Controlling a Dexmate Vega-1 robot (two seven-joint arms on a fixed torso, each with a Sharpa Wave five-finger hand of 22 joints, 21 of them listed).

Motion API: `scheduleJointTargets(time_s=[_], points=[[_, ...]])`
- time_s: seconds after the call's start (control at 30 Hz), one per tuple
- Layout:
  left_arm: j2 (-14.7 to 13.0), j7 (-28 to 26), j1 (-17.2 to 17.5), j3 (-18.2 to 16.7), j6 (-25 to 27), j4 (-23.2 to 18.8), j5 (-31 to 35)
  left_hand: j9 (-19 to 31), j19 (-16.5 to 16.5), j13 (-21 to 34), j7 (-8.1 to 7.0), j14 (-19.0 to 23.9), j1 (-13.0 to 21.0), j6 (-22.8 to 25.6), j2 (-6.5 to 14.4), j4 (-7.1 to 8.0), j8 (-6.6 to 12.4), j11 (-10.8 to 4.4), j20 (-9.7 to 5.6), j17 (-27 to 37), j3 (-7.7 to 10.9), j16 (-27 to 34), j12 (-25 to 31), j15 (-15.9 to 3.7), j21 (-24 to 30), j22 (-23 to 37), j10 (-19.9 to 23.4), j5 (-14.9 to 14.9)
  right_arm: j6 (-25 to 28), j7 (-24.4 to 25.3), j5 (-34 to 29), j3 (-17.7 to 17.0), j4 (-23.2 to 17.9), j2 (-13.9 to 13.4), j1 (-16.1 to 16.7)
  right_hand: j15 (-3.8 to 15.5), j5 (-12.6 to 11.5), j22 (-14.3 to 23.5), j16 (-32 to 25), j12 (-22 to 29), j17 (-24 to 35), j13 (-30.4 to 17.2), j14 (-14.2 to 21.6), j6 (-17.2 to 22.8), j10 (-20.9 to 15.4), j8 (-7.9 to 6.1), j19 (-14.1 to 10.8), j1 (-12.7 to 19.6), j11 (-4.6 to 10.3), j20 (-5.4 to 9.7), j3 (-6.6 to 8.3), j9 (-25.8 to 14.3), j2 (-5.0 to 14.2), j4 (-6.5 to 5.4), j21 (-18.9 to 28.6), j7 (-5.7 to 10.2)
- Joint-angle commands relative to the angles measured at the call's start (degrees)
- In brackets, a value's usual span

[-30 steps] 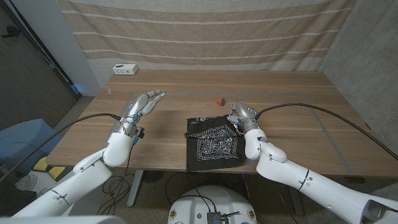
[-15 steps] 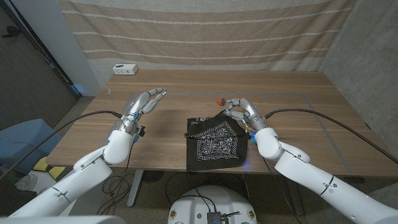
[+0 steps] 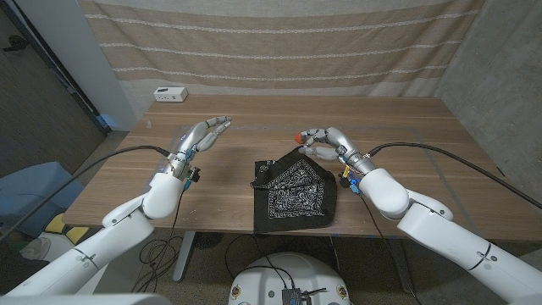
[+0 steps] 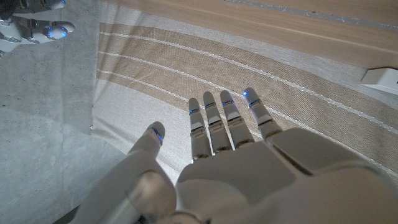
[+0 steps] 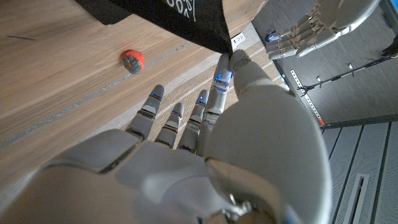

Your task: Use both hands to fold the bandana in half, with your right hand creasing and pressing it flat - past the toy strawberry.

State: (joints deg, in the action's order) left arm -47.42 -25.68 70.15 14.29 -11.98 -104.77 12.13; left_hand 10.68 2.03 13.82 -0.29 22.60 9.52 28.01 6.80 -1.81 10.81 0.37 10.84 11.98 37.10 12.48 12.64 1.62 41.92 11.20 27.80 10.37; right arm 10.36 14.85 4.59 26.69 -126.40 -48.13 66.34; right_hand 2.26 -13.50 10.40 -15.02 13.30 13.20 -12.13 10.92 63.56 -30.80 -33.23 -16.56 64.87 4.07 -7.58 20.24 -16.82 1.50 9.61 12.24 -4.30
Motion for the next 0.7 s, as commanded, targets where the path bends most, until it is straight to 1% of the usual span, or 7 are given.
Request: scheduleJointTargets(time_s=[0.03, 0.23, 0.47, 0.5, 0.57, 0.63, 0.7], points=[[-0.48, 0.55, -1.87, 0.5, -2.37, 1.14, 0.83, 0.05, -0.51, 0.12, 0.03, -0.31, -0.42, -0.42, -0.25, -0.08, -0.18, -0.09, 0.12, 0.03, 0.5, -0.12, -0.18, -0.06, -0.36, 0.09, -0.08, 0.01, 2.66, -8.77, 4.98, -1.26, -6.99, -4.66, -0.26, -0.13, 0.51, 0.06, 0.34, -0.46, 0.12, -0.17, -0.77, 0.71, 0.44, -0.86, 0.7, 0.1, 0.01, -0.1, 0.71, -4.41, -0.87, -0.11, -0.35, 0.31], [-0.44, 1.12, -3.41, 1.07, -4.32, 2.38, 1.26, 0.05, -0.51, 0.06, -0.15, -0.4, -0.55, -0.62, -0.28, -0.06, -0.18, -0.05, 0.14, 0.0, 0.5, -0.15, -0.22, -0.15, -0.4, 0.09, -0.25, 0.0, 6.11, -11.79, 6.83, -0.94, -10.0, -6.7, -1.18, -0.75, 0.9, 0.07, 0.56, -0.69, 0.19, -0.2, -1.32, 0.78, 0.55, -1.2, 0.9, -0.09, -0.23, -0.26, 1.04, -4.7, -0.99, -0.24, -0.41, 0.65], [-0.25, 2.72, -6.29, 2.36, -7.08, 4.69, 1.49, 0.05, -0.43, 0.0, -0.31, -0.43, -0.68, -0.82, -0.27, -0.02, -0.17, -0.38, 0.16, -0.02, 0.53, -0.16, -0.21, -0.2, -0.42, 0.09, -0.31, -0.01, 11.14, -13.17, 8.21, -0.52, -14.72, -9.14, -1.42, -1.27, 1.32, 0.09, 0.75, -0.93, 0.27, -0.23, -1.82, 0.75, 0.72, -1.51, 1.1, -0.29, -0.38, -0.39, 1.45, -5.0, -1.01, -0.38, -0.45, 0.57], [-0.23, 2.74, -6.31, 2.36, -7.19, 4.74, 1.5, 0.05, -0.43, -0.01, -0.36, -0.44, -0.69, -0.81, -0.26, -0.01, -0.16, -0.34, 0.17, -0.02, 0.53, -0.16, -0.22, -0.23, -0.42, 0.09, -0.34, -0.01, 11.24, -13.11, 8.3, -0.46, -14.77, -9.22, -1.5, -1.29, 1.34, 0.09, 0.74, -0.95, 0.27, -0.23, -1.81, 0.79, 0.75, -1.51, 1.09, -0.3, -0.38, -0.38, 1.48, -4.96, -1.01, -0.39, -0.44, 0.6], [-0.12, 3.37, -7.5, 2.92, -8.25, 5.7, 1.58, 0.05, -0.41, -0.02, -0.38, -0.44, -0.71, -0.83, -0.27, -0.01, -0.16, -0.35, 0.15, -0.03, 0.54, -0.16, -0.21, -0.21, -0.42, 0.09, -0.33, -0.01, 13.02, -13.83, 8.41, 0.51, -16.02, -9.54, -2.12, -1.46, 1.43, 0.09, 0.77, -0.97, 0.29, -0.23, -1.9, 0.7, 0.69, -1.56, 1.1, -0.36, -0.45, -0.38, 1.58, -5.03, -1.01, -0.42, -0.44, 0.59], [-0.05, 3.77, -8.2, 3.22, -8.96, 6.28, 1.58, 0.05, -0.43, -0.04, -0.36, -0.46, -0.78, -0.96, -0.24, 0.03, -0.18, -0.35, 0.19, -0.02, 0.54, -0.16, -0.23, -0.23, -0.44, 0.09, -0.41, -0.01, 13.62, -15.09, 9.03, 1.58, -16.0, -9.39, -3.11, -1.64, 1.51, 0.09, 0.82, -1.06, 0.31, -0.24, -2.03, 0.75, 0.83, -1.59, 1.11, -0.4, -0.48, -0.37, 1.67, -5.0, -0.99, -0.45, -0.43, 0.63], [-0.01, 4.15, -8.82, 3.48, -9.59, 6.81, 1.6, 0.05, -0.43, -0.05, -0.43, -0.45, -0.82, -1.01, -0.23, 0.06, -0.18, -0.39, 0.29, -0.02, 0.55, -0.15, -0.22, -0.26, -0.45, 0.09, -0.4, -0.02, 15.87, -16.14, 8.84, 3.22, -16.5, -9.16, -4.67, -1.92, 1.71, 0.1, 0.97, -1.29, 0.36, -0.24, -2.44, 0.57, 1.22, -1.36, 1.24, -0.54, -0.58, -0.55, 1.93, -4.61, -0.9, -0.56, -0.46, 0.76]])
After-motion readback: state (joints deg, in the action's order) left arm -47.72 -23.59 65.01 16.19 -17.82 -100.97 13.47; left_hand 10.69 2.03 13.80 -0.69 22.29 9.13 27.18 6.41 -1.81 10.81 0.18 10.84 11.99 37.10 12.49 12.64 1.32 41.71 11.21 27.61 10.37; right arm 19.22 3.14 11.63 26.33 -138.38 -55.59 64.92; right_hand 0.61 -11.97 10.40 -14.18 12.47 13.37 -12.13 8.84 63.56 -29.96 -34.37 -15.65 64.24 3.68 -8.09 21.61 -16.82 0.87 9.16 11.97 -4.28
